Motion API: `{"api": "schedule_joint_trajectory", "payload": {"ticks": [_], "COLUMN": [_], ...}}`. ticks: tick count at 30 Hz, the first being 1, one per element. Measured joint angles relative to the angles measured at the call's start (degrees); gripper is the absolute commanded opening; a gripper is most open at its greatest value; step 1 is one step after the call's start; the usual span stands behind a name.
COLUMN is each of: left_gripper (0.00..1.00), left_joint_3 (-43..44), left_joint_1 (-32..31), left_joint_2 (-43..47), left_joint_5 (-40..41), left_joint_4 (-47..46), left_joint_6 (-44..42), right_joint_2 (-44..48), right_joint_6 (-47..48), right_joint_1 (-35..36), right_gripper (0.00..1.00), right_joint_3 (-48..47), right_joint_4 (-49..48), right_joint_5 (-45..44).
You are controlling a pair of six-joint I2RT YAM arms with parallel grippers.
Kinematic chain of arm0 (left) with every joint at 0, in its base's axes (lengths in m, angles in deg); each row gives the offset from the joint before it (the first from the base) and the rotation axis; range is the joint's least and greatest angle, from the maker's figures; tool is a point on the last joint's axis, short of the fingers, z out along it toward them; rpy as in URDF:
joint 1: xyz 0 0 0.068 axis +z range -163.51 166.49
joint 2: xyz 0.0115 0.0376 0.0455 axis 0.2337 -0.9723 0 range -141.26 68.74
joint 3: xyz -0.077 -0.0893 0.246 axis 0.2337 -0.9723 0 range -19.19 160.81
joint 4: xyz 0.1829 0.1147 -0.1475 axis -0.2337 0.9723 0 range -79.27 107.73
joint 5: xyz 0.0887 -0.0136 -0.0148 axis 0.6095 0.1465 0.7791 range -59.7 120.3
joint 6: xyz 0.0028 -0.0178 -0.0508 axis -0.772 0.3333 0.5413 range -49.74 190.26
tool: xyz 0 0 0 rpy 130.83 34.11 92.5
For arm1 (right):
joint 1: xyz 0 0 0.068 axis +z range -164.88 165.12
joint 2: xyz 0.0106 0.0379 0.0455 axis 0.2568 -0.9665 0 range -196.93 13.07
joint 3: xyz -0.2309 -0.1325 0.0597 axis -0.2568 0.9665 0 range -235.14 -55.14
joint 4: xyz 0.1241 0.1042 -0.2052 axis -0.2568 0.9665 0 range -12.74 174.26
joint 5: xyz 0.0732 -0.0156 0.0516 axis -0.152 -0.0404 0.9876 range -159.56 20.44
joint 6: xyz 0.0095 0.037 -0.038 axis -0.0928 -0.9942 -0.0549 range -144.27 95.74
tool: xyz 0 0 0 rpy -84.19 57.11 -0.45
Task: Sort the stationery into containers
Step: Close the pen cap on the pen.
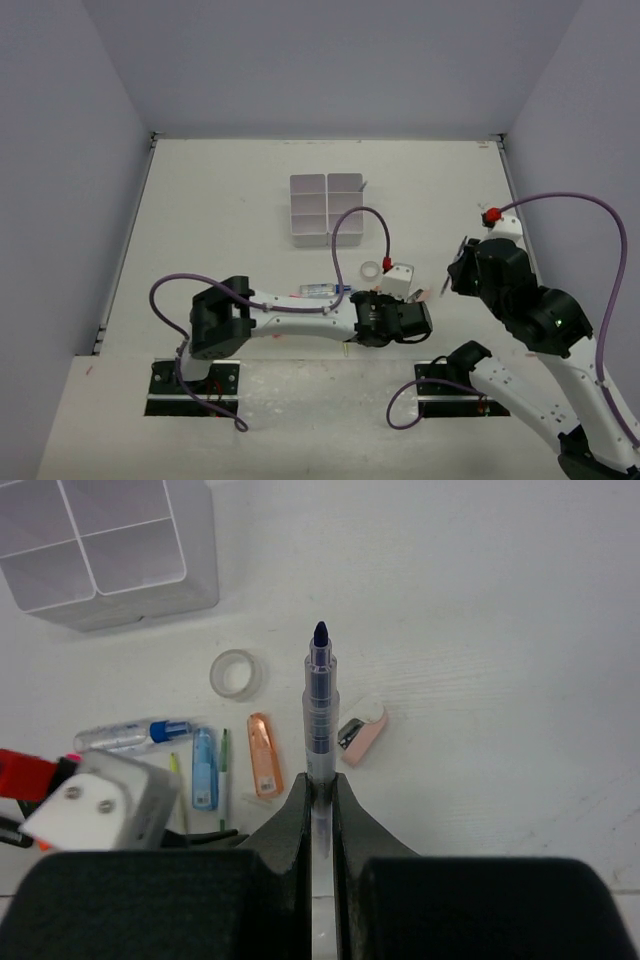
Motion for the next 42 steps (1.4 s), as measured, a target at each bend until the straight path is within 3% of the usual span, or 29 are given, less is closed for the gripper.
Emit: {"api": "schedule_joint_trajectory", "payload": {"ticks": [6,8,12,16,23,28,42], "left_gripper": [0.00,0.00,0.00,0.00,0.00,0.00,0.00], "left_joint_3": [-2.7,-5.9,-20.4,-29.9,-37.6,-40.3,-42.1], "left_joint_1": [2.1,5.9,17.8,19.9,19.2,19.2,19.2], "left_joint_2": [18.0,24.2,39.0,49.3,58.1,59.7,58.9], "left_joint_5": [3.7,2.3,-4.7,-11.4,-21.5,-27.5,-30.8], "left_joint_4": [-5.0,-10.7,-27.8,-40.0,-54.0,-57.9,-60.3], "left_joint_6": [-8.3,-13.2,-23.5,-30.7,-36.6,-38.6,-41.6], "right_joint_2": [2.7,5.8,8.7,6.9,-1.8,-4.8,-4.3], "right_joint_6": [1.7,3.0,1.8,-1.3,-2.4,-2.4,-1.3], "right_joint_1": [-0.1,-0.2,-0.1,1.9,13.6,14.9,17.9], "right_gripper": [0.00,0.00,0.00,0.00,0.00,0.00,0.00], "right_joint_3": [3.3,8.8,20.5,31.0,29.3,27.2,24.8], "right_joint_4": [-8.4,-16.7,-36.3,-50.9,-63.5,-65.0,-64.0], "right_joint_5": [7.1,16.1,36.8,46.4,49.4,49.3,49.1]}}
